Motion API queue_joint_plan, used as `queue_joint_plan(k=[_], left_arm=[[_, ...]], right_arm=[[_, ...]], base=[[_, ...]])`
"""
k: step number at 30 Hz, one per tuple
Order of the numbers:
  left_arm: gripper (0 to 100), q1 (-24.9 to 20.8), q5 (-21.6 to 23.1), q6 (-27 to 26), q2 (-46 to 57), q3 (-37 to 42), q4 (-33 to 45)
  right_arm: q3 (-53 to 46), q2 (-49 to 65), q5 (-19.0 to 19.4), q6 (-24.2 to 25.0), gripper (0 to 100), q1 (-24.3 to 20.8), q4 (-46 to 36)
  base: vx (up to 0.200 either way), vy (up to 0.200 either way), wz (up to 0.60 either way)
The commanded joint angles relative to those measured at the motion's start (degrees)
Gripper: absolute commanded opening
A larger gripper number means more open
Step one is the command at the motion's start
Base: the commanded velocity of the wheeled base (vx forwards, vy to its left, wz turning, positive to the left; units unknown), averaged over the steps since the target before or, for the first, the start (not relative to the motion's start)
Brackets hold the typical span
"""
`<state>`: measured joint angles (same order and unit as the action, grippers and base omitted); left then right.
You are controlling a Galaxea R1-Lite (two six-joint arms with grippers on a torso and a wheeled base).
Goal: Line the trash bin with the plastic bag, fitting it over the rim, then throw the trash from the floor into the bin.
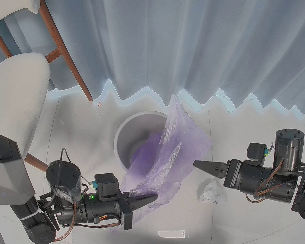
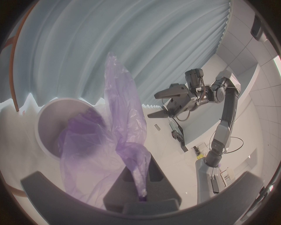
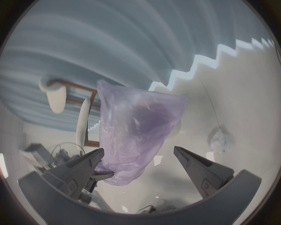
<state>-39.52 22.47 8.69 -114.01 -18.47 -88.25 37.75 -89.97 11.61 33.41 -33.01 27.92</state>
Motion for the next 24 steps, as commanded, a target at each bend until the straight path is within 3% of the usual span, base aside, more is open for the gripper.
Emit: queue_joint_plan(k=[1, 9, 13, 17, 18, 24], left_arm=[[0, -2.40, -0.41, -1.75, -3.59, 0.10, 0.01], [0, -2.49, -0.49, -3.07, -5.00, 0.01, 0.01], [0, -2.67, -0.49, -3.07, -5.00, 0.01, 0.01], [0, -2.67, -0.58, -3.07, -5.00, -0.16, 0.01], [0, -2.67, -0.93, -3.07, -5.00, -0.25, 0.01], [0, -2.58, -2.25, -2.98, -5.09, -0.52, 0.01]], right_arm=[[-3.30, -1.26, -2.20, -7.14, 100, -2.85, 4.34], [-3.30, -3.99, -2.90, -7.84, 100, -3.55, 11.11], [-3.13, -6.19, -7.56, -7.93, 100, -3.46, 13.13], [-3.48, -6.27, -8.27, -7.84, 100, -3.73, 13.30], [-4.00, -6.01, -8.35, -7.66, 0, -4.08, 14.10], [-8.57, -4.96, -8.09, -6.17, 0, -4.17, 21.39]], base=[[0.000, 0.000, 0.00], [0.000, 0.000, 0.00], [0.000, 0.000, 0.00], [0.000, 0.000, 0.00], [0.000, 0.000, 0.00], [0.000, 0.000, 0.00]])
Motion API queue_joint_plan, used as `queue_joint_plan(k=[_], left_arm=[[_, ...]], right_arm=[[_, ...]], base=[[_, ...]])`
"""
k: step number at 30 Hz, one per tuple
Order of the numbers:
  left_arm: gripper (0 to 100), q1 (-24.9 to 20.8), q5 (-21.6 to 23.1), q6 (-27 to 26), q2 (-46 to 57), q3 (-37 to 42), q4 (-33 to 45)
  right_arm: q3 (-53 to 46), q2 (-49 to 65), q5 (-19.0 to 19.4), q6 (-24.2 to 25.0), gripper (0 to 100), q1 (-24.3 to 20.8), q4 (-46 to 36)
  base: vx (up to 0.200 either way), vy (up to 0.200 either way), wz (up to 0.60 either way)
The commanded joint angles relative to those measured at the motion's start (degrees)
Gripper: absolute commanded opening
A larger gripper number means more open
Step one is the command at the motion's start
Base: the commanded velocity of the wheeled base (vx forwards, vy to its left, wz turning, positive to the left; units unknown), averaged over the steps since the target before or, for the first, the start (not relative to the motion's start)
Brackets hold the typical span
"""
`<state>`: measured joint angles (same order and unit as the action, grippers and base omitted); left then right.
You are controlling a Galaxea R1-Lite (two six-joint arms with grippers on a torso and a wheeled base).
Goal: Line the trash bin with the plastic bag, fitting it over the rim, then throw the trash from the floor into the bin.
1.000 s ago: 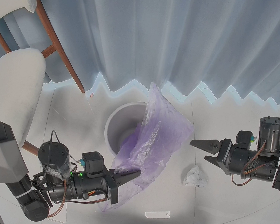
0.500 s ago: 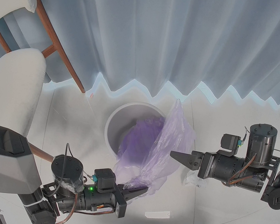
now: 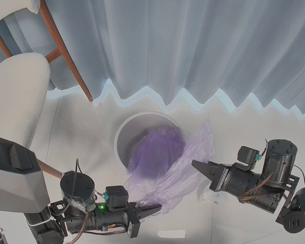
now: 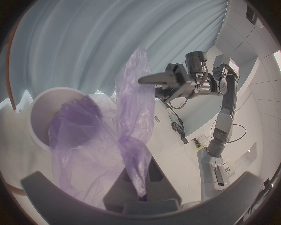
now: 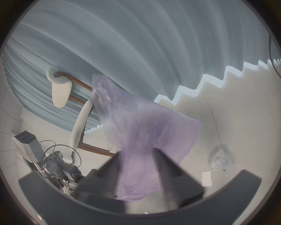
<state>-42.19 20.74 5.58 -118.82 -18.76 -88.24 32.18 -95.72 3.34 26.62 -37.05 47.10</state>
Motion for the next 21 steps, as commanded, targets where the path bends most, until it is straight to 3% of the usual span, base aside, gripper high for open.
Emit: queue_joint_plan(k=[1, 11, 13, 16, 21], left_arm=[[0, 0.09, -0.96, 0.13, -0.45, -0.57, -0.01], [0, 0.53, -3.77, 0.57, -1.50, -4.09, -0.01], [0, 0.80, -6.06, 1.10, -1.24, -6.81, -0.01], [0, 0.80, -7.99, 3.03, -0.53, -8.75, -0.01], [0, 2.11, -7.90, 9.09, 4.21, -9.45, -0.01]], right_arm=[[-4.41, 0.97, 0.26, 0.71, 0, -0.22, 3.61], [-10.03, 0.62, 0.61, 3.35, 0, -0.22, 12.13], [-10.03, 0.53, 4.39, 9.59, 0, 0.22, 19.08], [-8.89, 0.18, 7.73, 13.28, 0, 1.10, 22.50], [-4.94, -1.57, 11.95, 13.98, 0, 3.03, 22.86]], base=[[0.000, 0.000, 0.00], [0.000, 0.000, 0.00], [0.000, 0.000, 0.00], [0.000, 0.000, 0.00], [0.000, 0.000, 0.00]])
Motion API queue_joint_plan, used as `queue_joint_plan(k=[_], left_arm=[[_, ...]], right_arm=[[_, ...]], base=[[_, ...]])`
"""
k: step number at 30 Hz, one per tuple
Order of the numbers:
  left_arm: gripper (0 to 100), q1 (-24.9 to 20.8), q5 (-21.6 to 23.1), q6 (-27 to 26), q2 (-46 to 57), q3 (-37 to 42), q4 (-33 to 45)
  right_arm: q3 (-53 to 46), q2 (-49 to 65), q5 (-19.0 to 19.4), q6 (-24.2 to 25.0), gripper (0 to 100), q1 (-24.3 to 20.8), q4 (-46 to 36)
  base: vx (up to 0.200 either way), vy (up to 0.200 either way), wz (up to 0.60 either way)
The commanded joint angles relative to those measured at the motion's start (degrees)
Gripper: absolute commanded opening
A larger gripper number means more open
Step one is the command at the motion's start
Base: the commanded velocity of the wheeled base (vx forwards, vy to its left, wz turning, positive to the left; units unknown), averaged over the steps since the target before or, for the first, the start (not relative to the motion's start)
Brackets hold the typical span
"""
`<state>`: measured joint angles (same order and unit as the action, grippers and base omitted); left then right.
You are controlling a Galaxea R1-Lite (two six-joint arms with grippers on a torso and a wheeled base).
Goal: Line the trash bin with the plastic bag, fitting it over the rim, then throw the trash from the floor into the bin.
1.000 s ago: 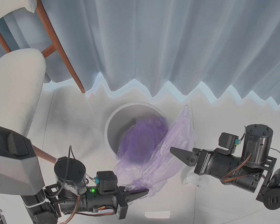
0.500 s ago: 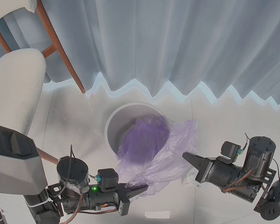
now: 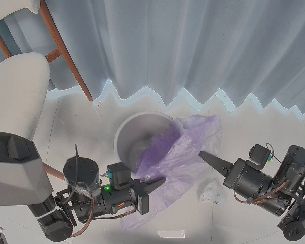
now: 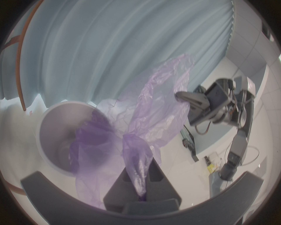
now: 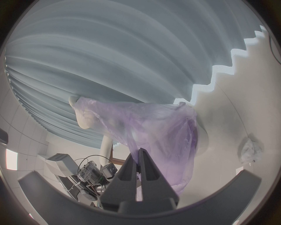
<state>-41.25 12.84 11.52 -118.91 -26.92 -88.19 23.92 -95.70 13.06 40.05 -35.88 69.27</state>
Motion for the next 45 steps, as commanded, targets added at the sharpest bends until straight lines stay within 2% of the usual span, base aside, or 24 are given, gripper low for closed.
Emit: queue_joint_plan(k=[1, 10, 19, 20, 29, 31, 32, 35, 41, 45], left_arm=[[0, 1.26, 0.00, 4.04, 5.18, -1.21, -0.06], [0, 0.82, -0.44, 3.95, 4.82, -0.59, -0.06], [0, 0.30, -0.44, 3.07, 4.21, 1.87, -0.14], [100, 0.30, -0.36, 3.07, 4.21, 2.22, -0.06], [100, 0.82, -0.44, 4.83, 4.82, 2.75, -0.06], [100, 1.35, -0.71, 5.00, 6.58, 3.54, -0.06], [100, 1.35, -0.71, 5.00, 6.58, 3.54, -0.06], [100, 3.11, -0.80, 5.00, 8.43, 3.80, 0.12], [100, 6.80, -0.71, 6.32, 11.42, 3.36, 1.18], [100, 9.08, -0.80, 8.17, 14.67, 0.90, 5.66]], right_arm=[[4.29, -1.77, 2.68, 0.30, 0, 2.83, 0.52], [4.47, -0.98, 3.20, 0.74, 0, 5.29, 0.96], [0.96, -0.81, 3.47, 0.47, 0, 5.29, 1.22], [0.69, -0.63, 3.47, 0.74, 0, 5.38, 1.66], [0.78, -0.98, 3.38, 0.91, 0, 6.96, 3.15], [1.48, -0.37, 3.64, 1.00, 0, 9.69, 3.15], [1.48, -0.37, 3.64, 1.00, 0, 9.69, 3.15], [1.92, -0.10, 4.43, 1.61, 0, 11.36, 3.24], [1.66, -0.19, 4.61, 1.79, 0, 11.44, 4.47], [1.48, -0.54, 4.70, 1.88, 0, 11.44, 4.65]], base=[[0.000, 0.000, 0.00], [0.000, 0.000, 0.00], [0.000, 0.000, 0.00], [0.000, 0.000, 0.00], [0.000, 0.000, 0.00], [0.000, 0.000, 0.00], [0.000, 0.000, 0.00], [0.000, 0.000, 0.00], [0.000, 0.000, 0.00], [0.000, 0.000, 0.00]])
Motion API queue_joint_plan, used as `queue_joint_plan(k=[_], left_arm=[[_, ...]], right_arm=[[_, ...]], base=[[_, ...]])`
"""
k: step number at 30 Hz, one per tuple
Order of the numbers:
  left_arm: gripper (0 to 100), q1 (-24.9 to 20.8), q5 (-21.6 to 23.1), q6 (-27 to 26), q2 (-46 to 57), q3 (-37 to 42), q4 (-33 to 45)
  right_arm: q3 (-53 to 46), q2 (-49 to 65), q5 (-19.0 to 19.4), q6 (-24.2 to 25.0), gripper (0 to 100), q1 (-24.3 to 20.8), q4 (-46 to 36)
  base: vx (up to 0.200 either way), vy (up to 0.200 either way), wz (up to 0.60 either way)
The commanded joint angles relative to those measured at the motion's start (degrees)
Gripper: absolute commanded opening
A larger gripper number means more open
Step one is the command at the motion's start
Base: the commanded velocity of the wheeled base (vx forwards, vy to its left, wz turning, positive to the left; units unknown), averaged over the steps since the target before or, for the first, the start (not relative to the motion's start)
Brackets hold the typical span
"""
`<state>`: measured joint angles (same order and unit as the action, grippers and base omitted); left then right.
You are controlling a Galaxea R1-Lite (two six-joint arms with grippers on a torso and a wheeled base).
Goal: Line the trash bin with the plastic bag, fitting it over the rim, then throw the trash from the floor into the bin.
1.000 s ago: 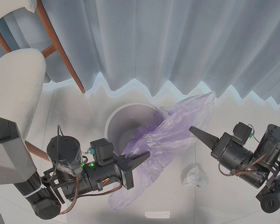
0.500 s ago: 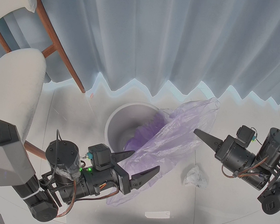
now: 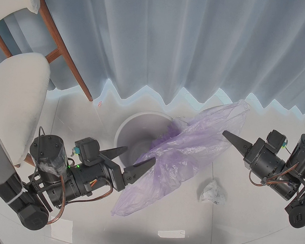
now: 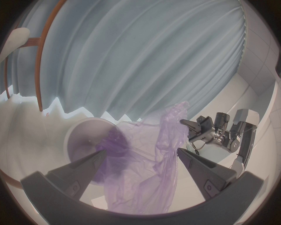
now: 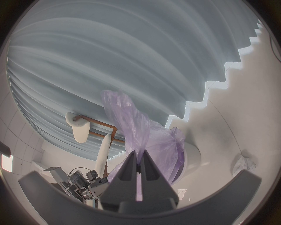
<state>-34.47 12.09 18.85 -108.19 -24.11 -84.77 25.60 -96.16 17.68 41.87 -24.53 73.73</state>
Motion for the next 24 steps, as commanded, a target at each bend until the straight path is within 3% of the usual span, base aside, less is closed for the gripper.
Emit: queue_joint_plan(k=[1, 7, 11, 18, 24], left_arm=[[100, 3.36, 0.04, 0.93, 4.48, -2.52, 3.74], [100, 7.93, -0.05, 0.93, 4.22, -4.28, 8.57], [100, 8.11, 0.04, 0.93, 3.07, -4.19, 8.75], [100, 1.52, 0.04, 0.93, 3.34, 0.03, 8.92], [100, -0.77, -1.81, 0.75, 0.26, 0.73, 8.22]], right_arm=[[-0.20, -0.26, 0.08, 0.05, 0, 0.09, 0.19], [-0.29, 0.09, 0.08, -0.04, 0, 0.09, 0.19], [-0.29, 0.18, 0.08, -0.04, 0, 0.09, 0.36], [-0.20, 0.27, -0.01, -0.04, 0, -0.08, 0.45], [-0.46, 0.01, -0.01, -0.04, 0, -0.26, 1.95]], base=[[0.000, 0.000, 0.00], [0.000, 0.000, 0.00], [0.000, 0.000, 0.00], [0.000, 0.000, 0.00], [0.000, 0.000, 0.00]])
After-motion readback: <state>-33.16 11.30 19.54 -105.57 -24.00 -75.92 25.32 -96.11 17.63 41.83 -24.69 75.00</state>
